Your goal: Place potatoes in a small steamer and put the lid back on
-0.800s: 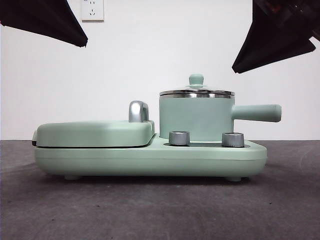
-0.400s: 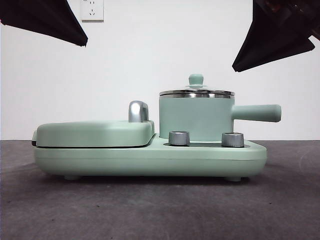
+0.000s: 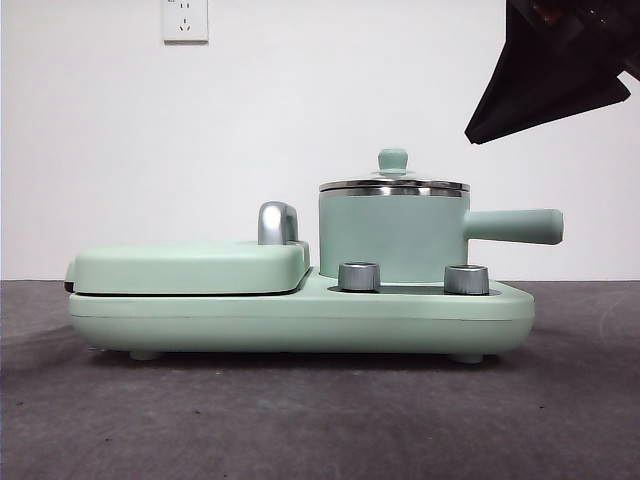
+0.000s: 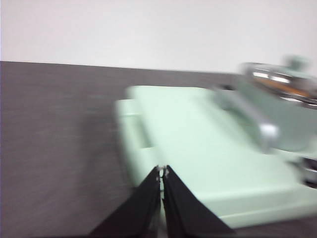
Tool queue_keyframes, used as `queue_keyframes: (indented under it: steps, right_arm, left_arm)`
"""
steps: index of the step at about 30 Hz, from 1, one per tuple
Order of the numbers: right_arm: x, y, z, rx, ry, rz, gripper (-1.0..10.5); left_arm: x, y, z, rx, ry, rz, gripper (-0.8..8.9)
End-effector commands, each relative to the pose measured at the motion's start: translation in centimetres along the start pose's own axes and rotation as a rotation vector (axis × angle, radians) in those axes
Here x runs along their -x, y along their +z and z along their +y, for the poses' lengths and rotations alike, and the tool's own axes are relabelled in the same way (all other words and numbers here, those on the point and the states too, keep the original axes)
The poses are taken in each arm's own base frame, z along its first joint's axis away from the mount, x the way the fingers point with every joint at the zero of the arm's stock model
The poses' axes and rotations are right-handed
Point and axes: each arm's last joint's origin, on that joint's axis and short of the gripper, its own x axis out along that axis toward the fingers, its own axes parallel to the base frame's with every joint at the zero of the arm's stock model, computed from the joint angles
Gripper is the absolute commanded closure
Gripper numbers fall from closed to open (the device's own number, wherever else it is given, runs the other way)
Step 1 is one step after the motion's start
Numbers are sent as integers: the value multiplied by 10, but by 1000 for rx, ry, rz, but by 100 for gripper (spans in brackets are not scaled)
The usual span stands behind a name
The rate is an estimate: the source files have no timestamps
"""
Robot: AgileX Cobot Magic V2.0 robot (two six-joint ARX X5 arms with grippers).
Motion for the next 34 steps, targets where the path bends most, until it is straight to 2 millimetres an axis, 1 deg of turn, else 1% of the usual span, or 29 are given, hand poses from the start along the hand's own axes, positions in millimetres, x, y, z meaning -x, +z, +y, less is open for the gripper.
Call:
queue_keyframes:
  steps: [1, 3, 6, 9, 14, 15, 19, 28, 32, 34]
  right_arm:
    - [0, 5, 2, 4, 10, -17, 926]
    - [0, 5, 2, 4, 10, -17, 926]
    - [0, 5, 2, 4, 10, -17, 926]
    - [0, 5, 2, 4, 10, -17, 925]
    - [0, 5, 2, 4, 10, -18, 926]
    - [0, 5, 2, 5, 11, -18, 926]
    - [0, 5, 2, 4, 10, -17, 926]
    - [1, 5, 2, 10, 9, -18, 926]
    - [16, 8, -1, 194, -98, -73, 925]
    - [32, 6, -5, 224, -176, -121, 925]
  left_arm:
    - [13, -1, 7, 17, 63, -82, 807]
    - [19, -4, 11, 20, 123, -74, 807]
    - [22, -12, 17, 26, 200, -71, 807]
    - [18, -22, 22, 7, 243, -74, 807]
    - [10, -39, 27, 24, 244, -112, 807]
    - [9, -41, 27, 27, 245, -88, 807]
    - [9, -45, 27, 28, 253, -53, 807]
    - [9, -45, 27, 28, 252, -54, 807]
    - [9, -45, 27, 28, 251, -54, 807]
    - [9, -45, 27, 28, 252, -54, 807]
